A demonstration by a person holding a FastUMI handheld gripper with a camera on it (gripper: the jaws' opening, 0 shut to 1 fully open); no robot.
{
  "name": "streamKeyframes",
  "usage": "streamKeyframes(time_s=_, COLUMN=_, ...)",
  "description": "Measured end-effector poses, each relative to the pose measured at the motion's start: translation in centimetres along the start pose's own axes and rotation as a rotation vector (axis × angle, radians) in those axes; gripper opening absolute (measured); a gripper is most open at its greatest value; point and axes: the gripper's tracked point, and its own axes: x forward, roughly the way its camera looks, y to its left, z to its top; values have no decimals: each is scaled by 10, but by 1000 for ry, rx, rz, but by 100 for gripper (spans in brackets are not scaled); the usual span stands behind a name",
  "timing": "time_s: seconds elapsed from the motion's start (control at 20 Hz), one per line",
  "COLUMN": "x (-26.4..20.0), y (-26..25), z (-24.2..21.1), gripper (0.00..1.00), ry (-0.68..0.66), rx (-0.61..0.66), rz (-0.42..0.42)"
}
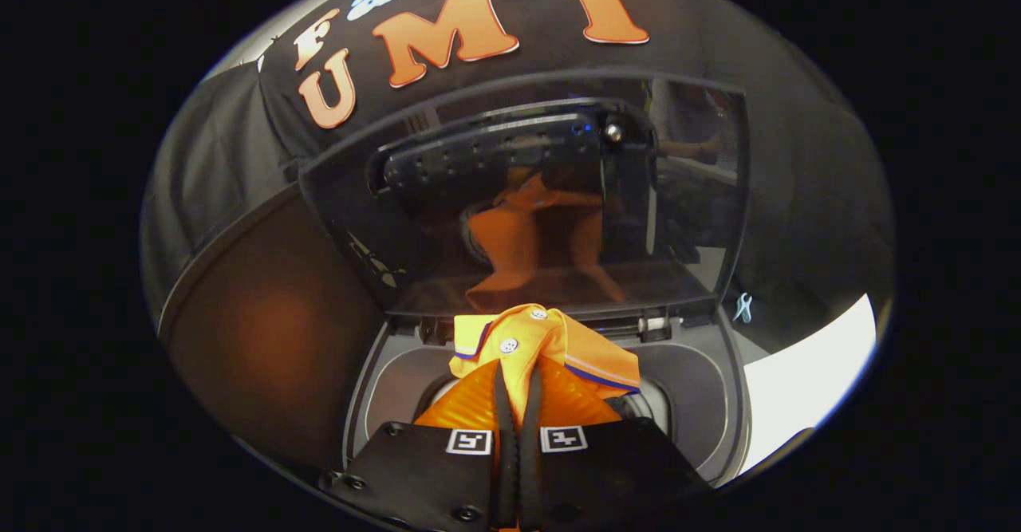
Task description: Put the clothes into the washing machine and then close the washing machine lid.
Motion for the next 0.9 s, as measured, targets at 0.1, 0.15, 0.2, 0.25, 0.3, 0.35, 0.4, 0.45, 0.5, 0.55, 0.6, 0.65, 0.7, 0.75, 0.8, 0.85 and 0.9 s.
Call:
streamKeyframes(time_s=0.1, x=12, y=-2, z=-17, gripper=9, ry=46, rx=11, rz=-3)
streamKeyframes(time_s=0.15, x=18, y=-3, z=-25, gripper=9, ry=65, rx=13, rz=-3)
streamKeyframes(time_s=0.2, x=22, y=-5, z=-33, gripper=9, ry=88, rx=8, rz=-7)
streamKeyframes(time_s=0.25, x=26, y=-8, z=-39, gripper=9, ry=111, rx=1, rz=-13)
streamKeyframes(time_s=0.3, x=33, y=-13, z=-49, gripper=8, ry=139, rx=-1, rz=-18)
streamKeyframes(time_s=0.35, x=39, y=-14, z=-53, gripper=9, ry=156, rx=6, rz=-24)
streamKeyframes(time_s=0.4, x=44, y=-16, z=-58, gripper=9, ry=177, rx=8, rz=-30)
streamKeyframes(time_s=0.45, x=49, y=-18, z=-64, gripper=9, ry=208, rx=7, rz=-40)
streamKeyframes(time_s=0.5, x=52, y=-22, z=-73, gripper=9, ry=246, rx=5, rz=-52)
streamKeyframes(time_s=0.55, x=57, y=-27, z=-81, gripper=9, ry=281, rx=3, rz=-71)
streamKeyframes(time_s=0.6, x=60, y=-30, z=-88, gripper=9, ry=313, rx=3, rz=-93)
streamKeyframes(time_s=0.65, x=65, y=-32, z=-93, gripper=9, ry=343, rx=7, rz=-107)
streamKeyframes(time_s=0.7, x=71, y=-33, z=-97, gripper=9, ry=362, rx=9, rz=-118)
streamKeyframes(time_s=0.75, x=74, y=-36, z=-101, gripper=9, ry=388, rx=14, rz=-126)
streamKeyframes(time_s=0.8, x=77, y=-38, z=-104, gripper=9, ry=413, rx=19, rz=-133)
streamKeyframes(time_s=0.85, x=80, y=-38, z=-107, gripper=9, ry=432, rx=24, rz=-142)
streamKeyframes(time_s=0.9, x=82, y=-41, z=-111, gripper=9, ry=448, rx=29, rz=-147)
